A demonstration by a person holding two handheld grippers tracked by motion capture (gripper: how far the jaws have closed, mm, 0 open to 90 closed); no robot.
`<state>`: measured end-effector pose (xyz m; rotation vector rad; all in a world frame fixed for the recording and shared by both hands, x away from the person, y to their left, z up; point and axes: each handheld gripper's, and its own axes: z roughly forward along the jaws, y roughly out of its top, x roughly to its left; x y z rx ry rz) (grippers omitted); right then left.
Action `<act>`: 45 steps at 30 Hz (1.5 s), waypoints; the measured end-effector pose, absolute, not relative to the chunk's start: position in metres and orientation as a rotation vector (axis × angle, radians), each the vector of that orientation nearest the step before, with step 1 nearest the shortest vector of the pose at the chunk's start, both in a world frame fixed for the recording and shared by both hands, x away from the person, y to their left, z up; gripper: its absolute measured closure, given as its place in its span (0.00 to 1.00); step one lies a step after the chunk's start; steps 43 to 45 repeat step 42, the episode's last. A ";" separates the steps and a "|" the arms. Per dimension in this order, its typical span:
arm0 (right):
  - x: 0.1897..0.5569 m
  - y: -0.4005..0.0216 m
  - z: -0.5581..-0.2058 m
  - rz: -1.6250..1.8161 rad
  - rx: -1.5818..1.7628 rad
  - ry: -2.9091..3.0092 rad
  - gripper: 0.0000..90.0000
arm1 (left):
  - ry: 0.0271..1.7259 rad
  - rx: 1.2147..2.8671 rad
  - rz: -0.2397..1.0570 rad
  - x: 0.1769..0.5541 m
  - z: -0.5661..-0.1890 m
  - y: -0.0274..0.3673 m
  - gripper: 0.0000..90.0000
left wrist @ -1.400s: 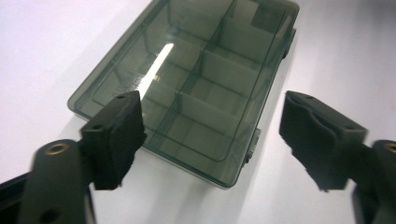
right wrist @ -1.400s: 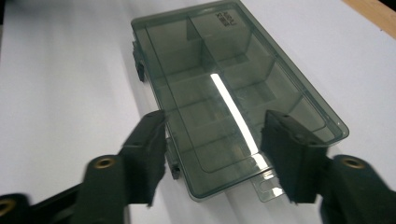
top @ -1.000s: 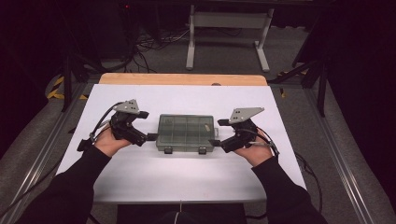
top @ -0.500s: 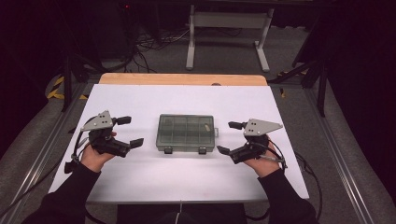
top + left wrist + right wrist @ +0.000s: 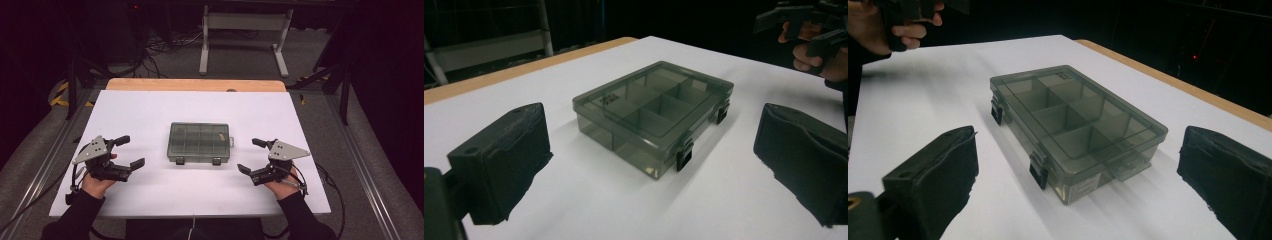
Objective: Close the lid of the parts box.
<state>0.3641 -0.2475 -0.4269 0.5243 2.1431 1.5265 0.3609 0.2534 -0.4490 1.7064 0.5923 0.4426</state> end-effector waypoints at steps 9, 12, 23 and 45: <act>0.359 -0.255 -0.447 1.535 0.588 2.124 0.03 | 0.603 1.704 0.476 0.355 -0.474 0.260 0.01; 0.357 -0.255 -0.455 1.523 0.596 2.126 0.03 | 0.614 1.696 0.482 0.352 -0.479 0.264 0.00; 0.358 -0.257 -0.468 1.526 0.646 2.127 0.03 | 0.630 1.705 0.513 0.360 -0.486 0.265 0.00; 0.361 -0.258 -0.468 1.525 0.658 2.120 0.04 | 0.654 1.685 0.460 0.361 -0.486 0.264 0.01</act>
